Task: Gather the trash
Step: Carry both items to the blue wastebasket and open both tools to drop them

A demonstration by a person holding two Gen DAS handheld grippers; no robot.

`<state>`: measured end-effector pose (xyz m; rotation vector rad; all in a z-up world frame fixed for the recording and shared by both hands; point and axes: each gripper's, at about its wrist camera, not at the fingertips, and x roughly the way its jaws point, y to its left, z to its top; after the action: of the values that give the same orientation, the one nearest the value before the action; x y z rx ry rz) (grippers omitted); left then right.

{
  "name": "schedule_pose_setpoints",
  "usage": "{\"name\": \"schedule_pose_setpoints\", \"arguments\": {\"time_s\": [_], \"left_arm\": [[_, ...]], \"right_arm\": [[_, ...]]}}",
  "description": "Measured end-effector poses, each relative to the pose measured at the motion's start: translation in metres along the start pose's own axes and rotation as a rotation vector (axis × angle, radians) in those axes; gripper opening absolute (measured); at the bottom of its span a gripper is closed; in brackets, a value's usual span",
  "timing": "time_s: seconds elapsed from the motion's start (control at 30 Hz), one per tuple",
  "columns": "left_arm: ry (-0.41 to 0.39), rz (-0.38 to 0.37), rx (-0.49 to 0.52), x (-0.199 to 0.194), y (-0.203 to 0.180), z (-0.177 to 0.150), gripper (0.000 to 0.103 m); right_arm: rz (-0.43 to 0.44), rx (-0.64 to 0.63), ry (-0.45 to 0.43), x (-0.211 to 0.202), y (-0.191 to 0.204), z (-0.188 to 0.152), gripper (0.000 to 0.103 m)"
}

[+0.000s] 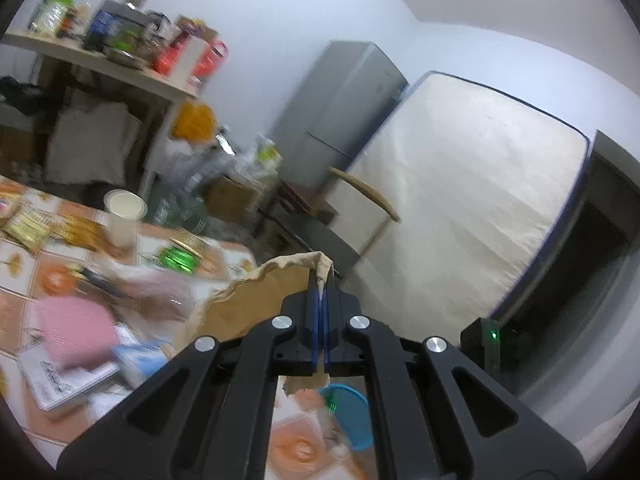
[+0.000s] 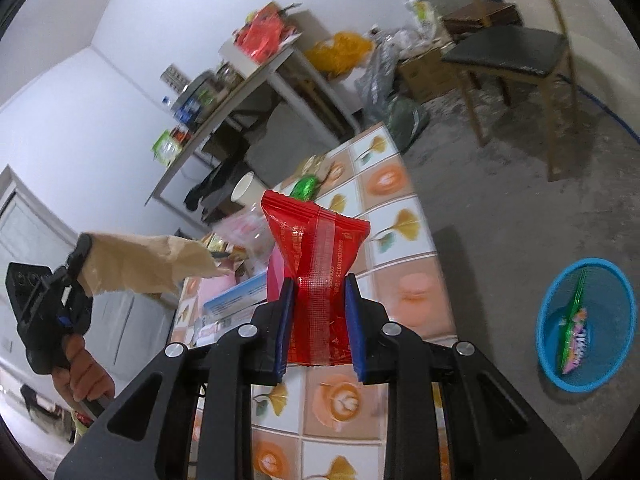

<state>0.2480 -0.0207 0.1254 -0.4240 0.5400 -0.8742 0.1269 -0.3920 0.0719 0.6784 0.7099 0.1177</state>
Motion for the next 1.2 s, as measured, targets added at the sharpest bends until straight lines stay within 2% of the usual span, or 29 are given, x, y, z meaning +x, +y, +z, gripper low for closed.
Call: {"name": "schedule_pose_setpoints", "arguments": {"time_s": [0.17,0.37,0.5,0.7,0.87,1.1,1.2], "left_arm": [[0.109,-0.143,0.006,0.048,-0.034,-0.019,0.0],[0.276,-0.226,0.059,0.118,-0.086,-0.056,0.0],[0.388,-0.261,0.101,0.168,-0.116,-0.086,0.0],[0.569,-0.26,0.154,0.251,-0.156,-0.142,0.0],[0.736,-0.259,0.228,0.321,-0.184,-0.202,0.0],[0.892,-0.198,0.261,0.408,-0.189,-0.269,0.0],[0.922,-0.164,0.279,0.432,-0.187,-0.288,0.003]], "right_arm": [[-0.088,0.075,-0.09,-0.054,-0.041,-0.006,0.025],[-0.178,0.2,-0.166,-0.102,-0.1,-0.025,0.025],[-0.222,0.296,-0.182,-0.125,-0.145,-0.042,0.025],[-0.257,0.44,-0.182,-0.137,-0.207,-0.063,0.025],[-0.272,0.541,-0.173,-0.131,-0.256,-0.076,0.025],[-0.326,0.643,-0.135,-0.105,-0.324,-0.08,0.025],[-0.354,0.659,-0.125,-0.093,-0.348,-0.076,0.027]]}}
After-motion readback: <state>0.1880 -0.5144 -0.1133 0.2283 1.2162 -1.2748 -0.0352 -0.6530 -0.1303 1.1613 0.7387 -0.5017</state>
